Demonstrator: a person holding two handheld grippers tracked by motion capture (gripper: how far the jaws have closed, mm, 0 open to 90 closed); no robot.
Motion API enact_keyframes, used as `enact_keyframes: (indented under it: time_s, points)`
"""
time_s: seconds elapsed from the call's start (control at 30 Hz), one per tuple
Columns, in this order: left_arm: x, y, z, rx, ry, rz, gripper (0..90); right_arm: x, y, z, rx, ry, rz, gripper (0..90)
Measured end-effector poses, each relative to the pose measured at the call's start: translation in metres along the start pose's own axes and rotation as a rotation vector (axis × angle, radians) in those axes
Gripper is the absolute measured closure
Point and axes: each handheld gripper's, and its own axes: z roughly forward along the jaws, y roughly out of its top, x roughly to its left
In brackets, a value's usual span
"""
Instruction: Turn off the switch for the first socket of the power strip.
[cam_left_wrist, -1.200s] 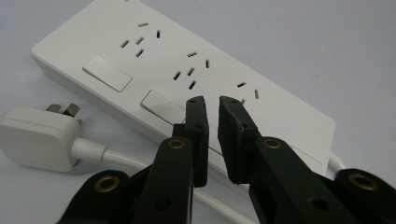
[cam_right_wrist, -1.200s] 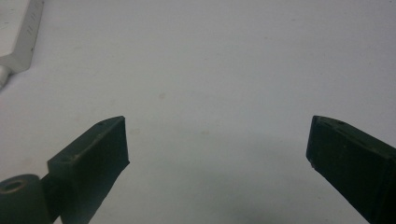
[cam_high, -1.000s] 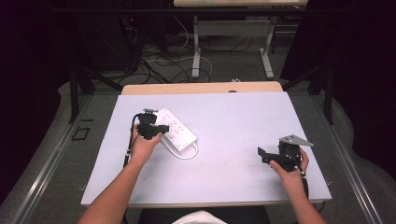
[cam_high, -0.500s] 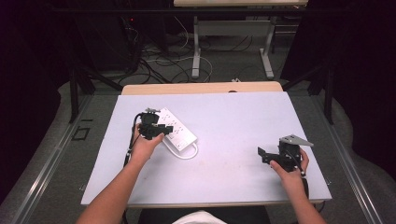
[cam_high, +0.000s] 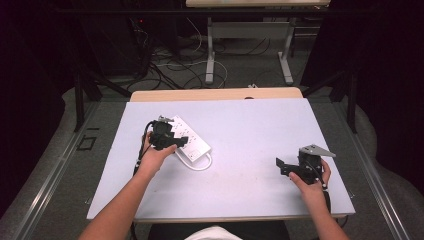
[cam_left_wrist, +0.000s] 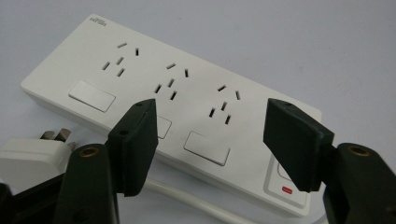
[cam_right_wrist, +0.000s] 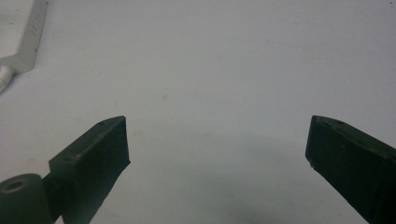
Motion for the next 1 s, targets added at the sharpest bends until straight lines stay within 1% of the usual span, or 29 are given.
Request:
enact_keyframes:
  time_s: [0.1,0.2,0.27,0.33,0.37,0.47,0.5,0.53,0.57,0.6,0.63,0.67,0.7,0.73,0.77,0.8,0.83,0.87,0.9,0.93,1.0]
  points:
    - [0.001,0.001,-0.002,0.000,0.004,0.006,31.9,-0.001,0.000,-0.001,0.009,0.005,-0.001,5.4]
    - [0.001,0.002,-0.004,0.001,-0.004,0.005,30.2,-0.001,0.000,-0.001,0.008,0.006,-0.002,5.4]
    - [0.001,0.003,-0.005,0.013,-0.011,0.003,28.3,-0.001,0.000,-0.001,0.002,0.003,-0.001,5.4]
    - [0.000,0.003,-0.006,0.026,-0.005,0.002,28.0,-0.001,0.000,-0.001,0.004,0.005,-0.005,5.4]
    - [-0.001,0.004,-0.007,0.030,0.000,0.007,27.7,-0.001,0.000,-0.001,0.004,0.006,-0.005,5.4]
    - [-0.004,0.005,-0.010,0.035,-0.006,0.008,26.7,-0.002,0.000,-0.001,0.005,0.006,-0.005,5.4]
    - [-0.006,0.005,-0.011,0.034,-0.011,0.009,24.9,-0.001,0.000,-0.001,0.006,0.006,0.001,5.4]
    - [-0.007,0.006,-0.011,0.031,-0.009,0.000,22.8,-0.001,0.000,-0.002,0.005,0.005,0.003,5.4]
    - [-0.008,0.006,-0.012,0.037,-0.005,0.008,20.6,-0.002,0.000,-0.002,0.004,0.005,-0.001,5.4]
    - [-0.009,0.007,-0.013,0.039,-0.011,0.011,17.7,-0.001,0.000,-0.002,0.005,0.006,0.004,5.4]
    - [-0.010,0.008,-0.015,0.040,-0.016,0.006,15.5,-0.001,0.000,-0.002,0.003,0.006,0.000,5.4]
    - [-0.011,0.008,-0.016,0.035,-0.025,-0.003,15.5,-0.002,0.000,-0.002,0.002,0.006,-0.005,5.4]
    - [-0.011,0.009,-0.018,0.035,-0.032,0.008,15.1,-0.002,0.000,-0.002,0.003,0.005,-0.004,5.4]
    - [-0.012,0.009,-0.019,0.035,-0.032,-0.002,13.3,-0.001,0.000,-0.002,0.005,0.006,0.002,5.4]
    - [-0.012,0.009,-0.020,0.034,-0.038,-0.003,10.6,-0.002,0.000,-0.002,0.005,0.006,-0.002,5.4]
    - [-0.012,0.009,-0.021,0.032,-0.045,0.002,7.8,-0.001,0.000,-0.002,0.005,0.005,0.003,5.4]
    - [-0.013,0.009,-0.023,0.033,-0.046,-0.003,4.6,-0.001,0.000,-0.002,0.005,0.005,0.004,5.4]
    - [-0.013,0.009,-0.024,0.031,-0.054,0.005,2.6,-0.001,0.000,-0.002,0.005,0.005,0.005,5.4]
    - [-0.014,0.008,-0.026,0.030,-0.050,0.000,1.0,-0.001,0.000,-0.002,0.005,0.004,0.005,5.4]
    - [-0.013,0.008,-0.027,0.030,-0.051,0.005,0.4,-0.001,0.000,-0.003,0.005,0.003,0.005,5.4]
    - [-0.013,0.007,-0.031,0.020,-0.042,0.003,0.4,-0.001,0.000,-0.003,0.004,0.003,0.005,5.4]
